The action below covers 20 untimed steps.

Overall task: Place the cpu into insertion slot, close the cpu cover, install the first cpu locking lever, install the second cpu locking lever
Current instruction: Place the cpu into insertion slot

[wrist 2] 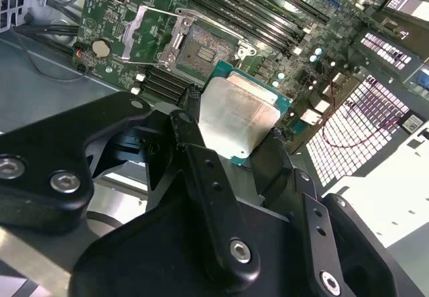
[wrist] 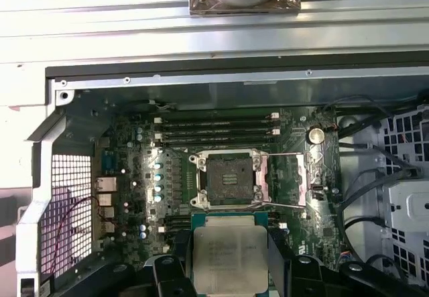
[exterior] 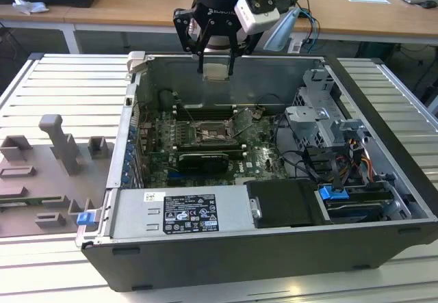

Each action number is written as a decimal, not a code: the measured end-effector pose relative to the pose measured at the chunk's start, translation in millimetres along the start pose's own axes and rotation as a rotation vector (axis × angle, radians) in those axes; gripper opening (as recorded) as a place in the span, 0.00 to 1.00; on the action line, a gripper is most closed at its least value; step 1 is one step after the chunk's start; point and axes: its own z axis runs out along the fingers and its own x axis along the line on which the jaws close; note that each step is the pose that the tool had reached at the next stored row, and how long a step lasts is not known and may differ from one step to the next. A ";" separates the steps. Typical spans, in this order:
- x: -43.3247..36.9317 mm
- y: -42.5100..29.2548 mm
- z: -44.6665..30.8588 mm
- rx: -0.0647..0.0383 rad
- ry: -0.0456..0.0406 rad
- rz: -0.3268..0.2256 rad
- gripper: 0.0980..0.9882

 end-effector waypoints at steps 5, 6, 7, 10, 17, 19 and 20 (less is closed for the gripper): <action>0.0 0.0 0.0 0.000 -0.0005 0.005 0.50; 0.0 0.0 0.1 0.000 -0.0006 0.006 0.50; 0.0 0.0 0.1 0.000 -0.0008 0.008 0.50; 0.0 0.0 0.1 0.000 -0.0011 0.012 0.50; 0.0 0.0 0.1 0.000 -0.0019 0.021 0.50; 0.0 0.0 0.1 -0.001 -0.0022 0.024 0.50; 0.0 0.0 0.1 -0.001 -0.0023 0.025 0.50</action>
